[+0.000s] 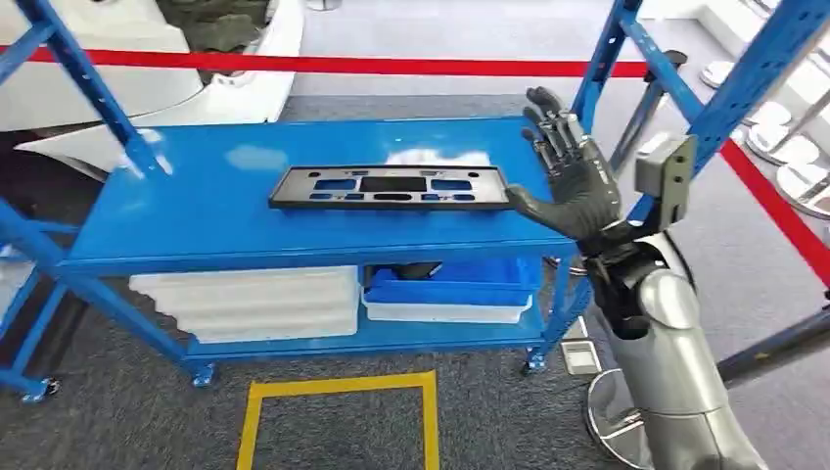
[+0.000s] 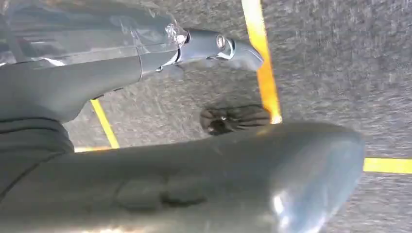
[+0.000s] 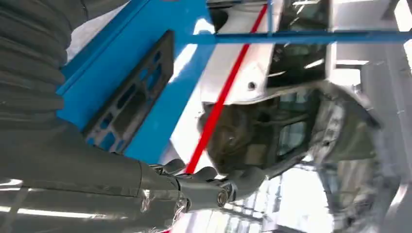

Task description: Take the parts from the cabinet and place them on the table.

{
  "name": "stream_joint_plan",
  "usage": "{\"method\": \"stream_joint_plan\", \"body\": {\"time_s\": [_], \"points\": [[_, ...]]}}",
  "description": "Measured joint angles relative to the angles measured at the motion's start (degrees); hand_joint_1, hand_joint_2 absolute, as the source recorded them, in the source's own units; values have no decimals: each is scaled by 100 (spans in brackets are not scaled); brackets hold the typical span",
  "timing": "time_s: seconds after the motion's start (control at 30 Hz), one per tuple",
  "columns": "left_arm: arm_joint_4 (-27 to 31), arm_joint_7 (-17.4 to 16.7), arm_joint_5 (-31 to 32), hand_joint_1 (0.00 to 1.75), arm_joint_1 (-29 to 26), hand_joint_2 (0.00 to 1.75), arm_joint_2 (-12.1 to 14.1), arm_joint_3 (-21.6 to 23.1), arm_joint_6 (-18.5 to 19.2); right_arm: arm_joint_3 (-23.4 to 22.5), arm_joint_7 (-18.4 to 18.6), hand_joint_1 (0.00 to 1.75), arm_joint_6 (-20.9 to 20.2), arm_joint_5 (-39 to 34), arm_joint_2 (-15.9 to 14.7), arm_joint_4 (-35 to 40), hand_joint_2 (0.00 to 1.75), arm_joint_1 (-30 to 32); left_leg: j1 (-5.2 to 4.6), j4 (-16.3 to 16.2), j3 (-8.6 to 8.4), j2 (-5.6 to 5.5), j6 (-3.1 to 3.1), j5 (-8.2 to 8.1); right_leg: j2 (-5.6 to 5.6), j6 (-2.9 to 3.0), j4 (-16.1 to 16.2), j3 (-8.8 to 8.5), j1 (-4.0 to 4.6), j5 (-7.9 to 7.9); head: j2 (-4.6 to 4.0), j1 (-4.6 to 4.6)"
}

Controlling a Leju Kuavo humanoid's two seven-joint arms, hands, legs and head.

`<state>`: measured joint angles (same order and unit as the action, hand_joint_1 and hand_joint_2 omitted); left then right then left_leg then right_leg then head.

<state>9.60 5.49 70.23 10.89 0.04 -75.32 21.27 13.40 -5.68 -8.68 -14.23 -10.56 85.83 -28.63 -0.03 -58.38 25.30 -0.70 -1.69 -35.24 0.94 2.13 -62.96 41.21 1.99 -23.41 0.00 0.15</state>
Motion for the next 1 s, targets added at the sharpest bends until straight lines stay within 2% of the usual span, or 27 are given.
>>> {"method": "stream_joint_plan", "body": {"time_s": [0.03,0.07,0.1,0.13,0.17,0.2,0.23,0.27,0.3,0.33,0.37,0.4,0.43,0.47,0.5,0.53,0.57,0.63,0.67,0.7,0.77,0.8,0.83,0.87,0.93,0.97,1.0], "points": [[0,2,0,0,6,0,4,-2,-2,-4,-2,0,0,-9,-2,9,175,-19,14,82,-72,13,39,-23,1,66,232,-157,5,0,0,94],[0,2,9,0,2,0,7,0,4,-15,-18,0,-2,-4,-15,22,175,-42,-3,30,-193,34,69,98,-1,84,345,-285,9,-81,0,133],[2,2,7,0,20,0,19,-2,13,-20,-22,0,-4,-4,-13,24,175,-71,-60,-106,-182,31,120,209,21,91,433,-457,-42,-95,0,101],[-2,2,11,0,33,0,22,0,13,-20,-27,0,-4,-4,-9,31,175,-73,-46,-337,-65,26,119,279,3,78,548,-588,-84,-119,0,140],[-7,9,13,0,69,0,13,0,35,-24,-31,0,-7,-4,-9,31,175,-78,-31,-779,140,29,176,426,-24,78,632,-764,-100,-192,0,101],[-7,9,11,0,80,0,13,0,35,-26,-28,0,-9,-4,-9,31,175,-85,-1,-1137,430,29,207,368,-27,82,665,-855,-118,-246,0,59],[-7,9,11,0,75,0,15,0,35,-26,-26,0,-13,-2,-9,31,175,-70,26,-1366,680,31,233,196,-26,54,681,-932,-139,-306,0,37],[-7,9,11,0,47,0,22,0,33,-26,-28,0,-17,7,-9,31,175,-52,50,-1519,958,31,273,-155,-21,34,685,-1041,-171,-408,0,26],[-7,9,18,0,25,0,24,0,35,-26,-31,0,-22,22,-9,31,175,-33,73,-1507,1123,31,327,-402,-12,13,685,-1136,-205,-490,0,-9],[-7,9,18,0,7,0,24,0,35,-26,-33,0,-35,37,-9,31,175,-21,99,-1404,1222,32,358,-500,-5,-14,684,-1225,-233,-561,0,-46],[-7,9,17,0,-2,0,26,0,35,-26,-33,0,-46,48,-9,28,175,-8,142,-1111,1285,35,412,-468,-3,-54,682,-1355,-276,-668,0,-79],[-7,9,18,0,-6,0,30,0,35,-26,-33,0,-50,50,-9,28,175,-2,184,-764,1282,39,485,-206,-3,-95,675,-1463,-309,-762,0,-101],[-7,9,15,0,-12,0,31,0,35,-26,-33,0,-61,52,-7,28,175,-2,222,-432,1268,47,515,246,-6,-135,663,-1549,-334,-853,0,-116],[-13,9,15,0,-47,0,24,0,35,-26,-33,0,-68,65,-4,26,175,2,254,-159,1268,110,558,1144,1,-190,641,-1639,-315,-974,0,-177],[-13,9,15,0,-38,0,24,0,35,-28,-31,0,-70,70,-4,24,175,18,215,-162,1263,147,451,1042,19,-228,616,-1691,-315,-1064,0,-265],[-13,9,11,0,-29,0,28,0,35,-33,-31,0,-72,68,-7,24,175,-2,185,-211,1193,114,375,1083,17,-265,601,-1696,-301,-1072,0,-219],[-13,-9,-2,0,-15,0,37,-2,33,-48,-42,0,-74,74,-9,46,175,-48,176,-265,1196,125,294,1047,50,-310,609,-1759,-337,-1092,0,-136],[-11,-39,-52,0,50,0,42,-2,28,-68,-42,0,-83,81,4,70,175,-107,188,-228,1114,102,181,961,20,-388,624,-1829,-363,-1193,0,-149],[-11,-42,-55,0,65,0,42,-2,28,-83,-44,0,-83,79,7,70,175,-107,189,-189,1054,100,148,923,-24,-398,417,-1755,-357,-1247,0,-88],[-13,-42,-52,0,70,0,42,-2,28,-89,-42,0,-83,83,7,70,175,-106,189,-155,1018,95,116,902,-44,-407,6,-1479,-362,-1373,0,-22],[-11,-44,-52,0,64,0,42,-2,28,-101,-37,0,-79,81,7,66,175,-58,178,-121,963,94,99,848,-46,-422,-960,-758,-348,-1588,0,61],[-11,-46,-52,0,50,0,41,-2,28,-105,-37,0,-79,83,7,59,175,-25,169,-119,926,94,96,808,-46,-419,-1247,-467,-344,-1551,0,79],[-11,-46,-52,0,42,0,42,-2,28,-111,-35,0,-79,83,7,53,175,4,159,-119,868,87,96,757,-46,-401,-1273,-290,-339,-1347,0,105],[-13,-50,-50,0,41,0,41,-2,28,-116,-37,0,-79,83,6,52,175,20,150,-119,796,75,97,704,-46,-364,-1039,-247,-329,-1006,0,131],[-13,-55,-46,0,49,0,39,-2,28,-136,-37,0,-79,85,4,52,175,21,135,-116,637,58,112,595,-46,-258,-111,-400,-287,-206,0,186],[-13,-63,-44,0,46,0,39,-2,28,-146,-37,0,-79,87,2,52,175,34,142,-89,581,50,131,551,-38,-222,105,-478,-246,-114,0,210],[-17,-70,-39,0,70,0,20,-2,28,-149,-37,0,-79,94,2,46,175,44,105,-84,565,47,173,534,-50,-202,132,-464,-188,-98,0,168]]}}
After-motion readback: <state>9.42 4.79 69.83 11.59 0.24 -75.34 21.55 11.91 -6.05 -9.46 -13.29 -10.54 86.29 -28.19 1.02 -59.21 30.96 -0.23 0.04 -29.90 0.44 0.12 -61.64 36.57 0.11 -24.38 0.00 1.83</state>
